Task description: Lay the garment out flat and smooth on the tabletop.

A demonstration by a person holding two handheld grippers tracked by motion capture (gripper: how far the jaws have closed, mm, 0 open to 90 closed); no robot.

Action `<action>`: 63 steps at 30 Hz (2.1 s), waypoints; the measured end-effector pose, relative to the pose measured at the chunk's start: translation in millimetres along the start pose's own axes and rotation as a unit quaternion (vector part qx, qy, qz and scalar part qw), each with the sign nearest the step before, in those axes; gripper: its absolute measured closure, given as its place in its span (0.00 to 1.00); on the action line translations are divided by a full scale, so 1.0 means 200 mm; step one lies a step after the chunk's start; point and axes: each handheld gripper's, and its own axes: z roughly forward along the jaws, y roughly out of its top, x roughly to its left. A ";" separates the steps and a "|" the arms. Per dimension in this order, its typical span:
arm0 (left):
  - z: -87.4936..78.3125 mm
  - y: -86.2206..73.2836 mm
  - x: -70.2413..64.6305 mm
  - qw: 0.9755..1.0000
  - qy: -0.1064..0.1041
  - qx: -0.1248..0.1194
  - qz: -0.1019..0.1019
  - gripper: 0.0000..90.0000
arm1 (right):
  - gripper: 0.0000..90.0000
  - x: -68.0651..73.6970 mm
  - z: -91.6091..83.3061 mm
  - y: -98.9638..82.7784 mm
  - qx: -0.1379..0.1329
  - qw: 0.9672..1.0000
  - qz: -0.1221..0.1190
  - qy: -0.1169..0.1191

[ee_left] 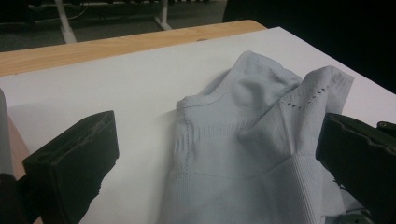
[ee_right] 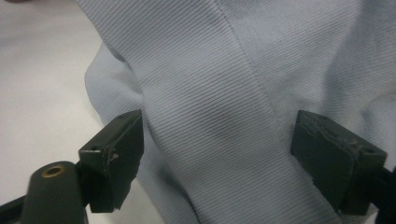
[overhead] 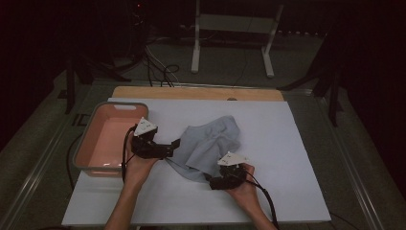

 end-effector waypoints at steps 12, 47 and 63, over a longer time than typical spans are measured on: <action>-0.01 0.00 0.01 1.000 0.001 -0.002 -0.002 0.00 | 0.69 -0.02 -0.02 0.01 0.015 1.000 0.002 -0.024; 0.03 -0.03 -0.07 0.999 -0.018 0.019 0.020 0.09 | 0.94 -0.14 -0.44 -0.11 -0.022 0.998 0.007 -0.059; 0.16 -0.09 -0.22 0.994 -0.047 0.066 0.074 0.17 | 0.94 -0.24 -0.53 -0.10 -0.055 0.994 0.041 -0.084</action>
